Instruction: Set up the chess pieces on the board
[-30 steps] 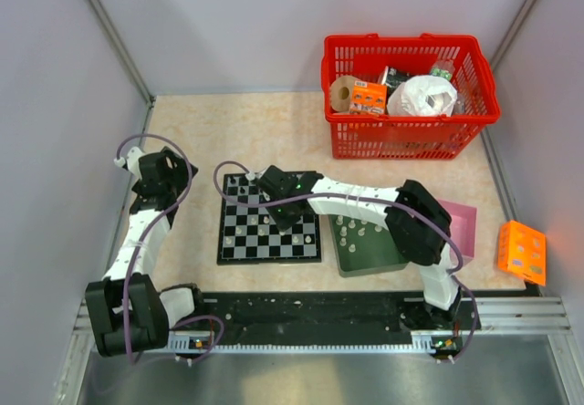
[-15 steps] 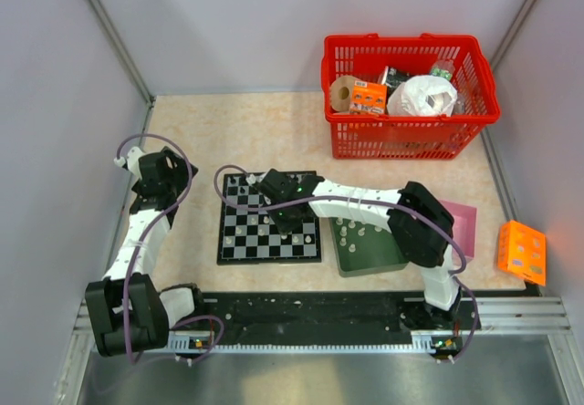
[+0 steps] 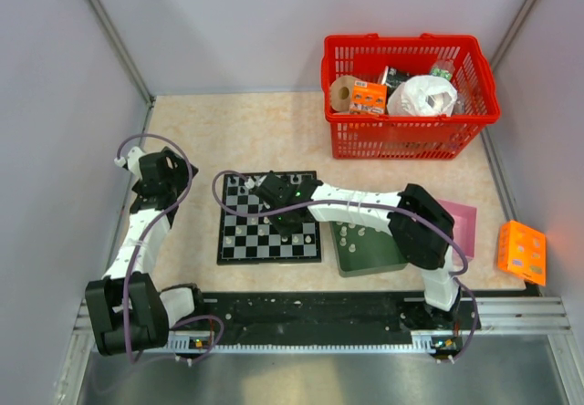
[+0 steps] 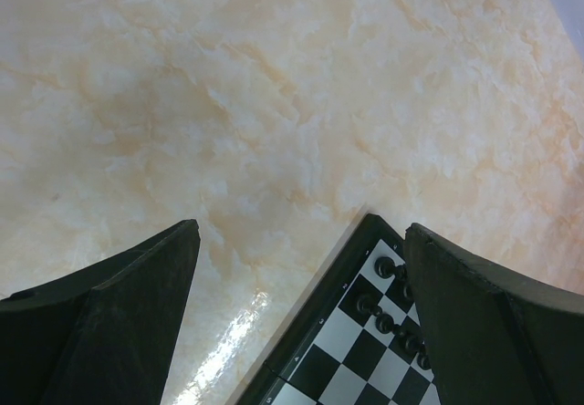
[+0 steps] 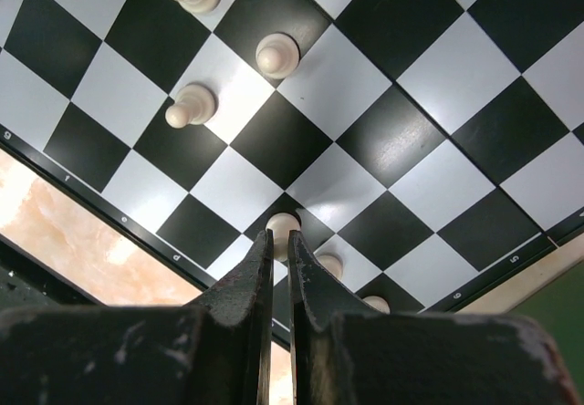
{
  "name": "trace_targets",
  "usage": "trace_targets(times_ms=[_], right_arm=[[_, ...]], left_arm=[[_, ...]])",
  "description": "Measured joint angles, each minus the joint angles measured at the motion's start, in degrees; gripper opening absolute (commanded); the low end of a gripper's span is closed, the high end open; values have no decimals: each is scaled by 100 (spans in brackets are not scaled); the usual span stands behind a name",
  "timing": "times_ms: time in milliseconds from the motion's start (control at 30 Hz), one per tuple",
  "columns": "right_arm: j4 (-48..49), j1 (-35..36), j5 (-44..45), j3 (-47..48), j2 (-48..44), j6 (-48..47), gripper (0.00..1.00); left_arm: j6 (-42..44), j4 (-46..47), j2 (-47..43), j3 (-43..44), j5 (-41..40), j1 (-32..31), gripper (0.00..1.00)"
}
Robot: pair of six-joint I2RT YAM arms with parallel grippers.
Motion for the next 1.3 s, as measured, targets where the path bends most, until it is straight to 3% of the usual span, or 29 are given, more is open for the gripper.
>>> trace_targets(times_ms=[200,500,1033,1300], right_arm=[[-28,22,42,-66,-48,39,4],[-2,22,52,-129,-76,85,28],[262,-103,131,566,-52,20,33],[457,-214,2,1005,516,90,34]], left_arm=[[0,0,0,0,0,0,99],[0,0,0,0,0,-2,99],[0,-2,0,0,-2,0,99],[-155,-44,-7,0,-225,0,99]])
